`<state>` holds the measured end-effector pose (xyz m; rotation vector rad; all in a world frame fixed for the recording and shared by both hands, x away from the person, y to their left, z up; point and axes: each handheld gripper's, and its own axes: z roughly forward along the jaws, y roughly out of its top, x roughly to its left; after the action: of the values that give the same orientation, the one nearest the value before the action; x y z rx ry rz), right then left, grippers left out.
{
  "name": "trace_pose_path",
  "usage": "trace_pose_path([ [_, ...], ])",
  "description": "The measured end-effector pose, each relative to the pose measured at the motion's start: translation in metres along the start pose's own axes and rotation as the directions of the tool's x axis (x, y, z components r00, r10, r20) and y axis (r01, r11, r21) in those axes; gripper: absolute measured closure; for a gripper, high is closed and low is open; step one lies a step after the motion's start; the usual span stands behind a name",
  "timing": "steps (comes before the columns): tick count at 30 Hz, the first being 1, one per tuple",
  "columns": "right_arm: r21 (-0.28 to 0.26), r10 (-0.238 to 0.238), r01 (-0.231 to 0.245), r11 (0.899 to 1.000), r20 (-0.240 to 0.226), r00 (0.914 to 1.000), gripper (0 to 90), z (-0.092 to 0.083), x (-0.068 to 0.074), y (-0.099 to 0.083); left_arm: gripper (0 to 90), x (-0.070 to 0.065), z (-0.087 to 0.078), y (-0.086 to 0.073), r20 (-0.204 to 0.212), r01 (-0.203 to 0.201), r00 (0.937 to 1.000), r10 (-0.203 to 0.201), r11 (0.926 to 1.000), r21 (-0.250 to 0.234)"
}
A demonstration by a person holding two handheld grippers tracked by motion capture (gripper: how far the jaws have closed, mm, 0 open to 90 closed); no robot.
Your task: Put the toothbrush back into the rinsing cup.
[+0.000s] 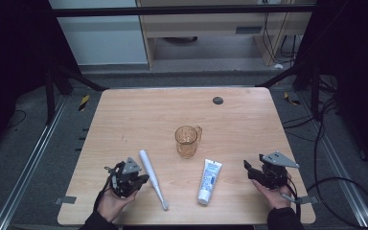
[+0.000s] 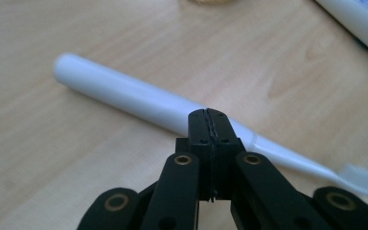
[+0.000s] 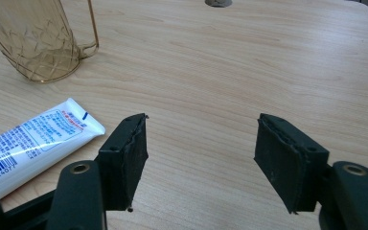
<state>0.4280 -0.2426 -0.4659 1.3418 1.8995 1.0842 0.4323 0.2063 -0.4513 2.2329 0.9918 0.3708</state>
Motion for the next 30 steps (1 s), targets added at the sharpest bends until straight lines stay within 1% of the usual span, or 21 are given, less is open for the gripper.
trace_pose_path([
  [2,0.000,-0.004,0.004,1.000,0.000,1.0000,35.6,0.000,0.000,0.000,89.7,0.009,0.002,0.010,-0.028,0.006,0.9996,-0.007,0.9999,-0.016],
  [3,0.001,-0.003,0.003,1.000,-0.001,1.0000,35.6,0.001,0.001,0.000,89.7,0.013,0.005,0.015,-0.049,0.000,0.9988,-0.001,0.9998,-0.020],
  [5,0.002,-0.005,0.005,1.000,-0.001,1.0000,35.6,0.001,0.001,0.000,89.8,0.023,0.012,0.024,-0.067,0.011,0.9977,-0.012,0.9997,-0.021],
  [7,0.004,-0.002,0.002,1.000,0.000,1.0000,35.6,0.001,0.001,0.000,89.8,0.032,0.021,0.032,-0.089,0.006,0.9960,-0.007,1.0000,-0.007],
  [10,0.005,-0.005,0.005,1.000,0.002,1.0000,35.6,0.002,0.000,0.000,89.8,0.043,0.037,0.039,-0.076,0.010,0.9971,-0.010,1.0000,-0.001],
  [11,0.005,-0.005,0.005,1.000,0.002,1.0000,35.6,0.002,0.000,0.000,89.8,0.043,0.037,0.039,-0.076,0.010,0.9971,-0.010,1.0000,-0.001],
  [12,0.006,-0.006,0.006,1.000,0.001,1.0000,35.6,0.002,0.000,0.000,89.8,0.046,0.043,0.041,-0.079,0.007,0.9969,-0.005,0.9999,0.015],
  [13,0.007,-0.005,0.005,1.000,-0.001,1.0000,35.6,0.003,0.000,0.000,89.8,0.049,0.050,0.043,-0.084,-0.005,0.9965,0.007,0.9996,0.029],
  [17,0.010,-0.009,0.009,1.000,-0.001,1.0000,35.6,0.003,0.000,0.000,89.8,0.053,0.059,0.045,-0.083,-0.016,0.9964,0.019,0.9989,0.044],
  [20,0.005,-0.008,0.008,1.000,-0.002,1.0000,35.6,0.002,0.001,0.000,89.8,0.054,0.059,0.045,-0.083,-0.019,0.9963,0.023,0.9984,0.053],
  [24,0.008,-0.005,0.005,1.000,-0.001,1.0000,35.6,0.003,0.001,0.000,89.8,0.055,0.058,0.043,-0.082,-0.008,0.9966,0.012,0.9986,0.053],
  [26,0.007,-0.005,0.005,1.000,-0.001,1.0000,35.5,0.003,0.001,0.000,89.9,0.055,0.058,0.042,-0.085,-0.017,0.9961,0.022,0.9981,0.060],
  [30,0.008,-0.006,0.006,1.000,-0.002,1.0000,35.5,0.003,0.001,0.000,89.8,0.056,0.058,0.041,-0.088,-0.014,0.9959,0.020,0.9979,0.063],
])
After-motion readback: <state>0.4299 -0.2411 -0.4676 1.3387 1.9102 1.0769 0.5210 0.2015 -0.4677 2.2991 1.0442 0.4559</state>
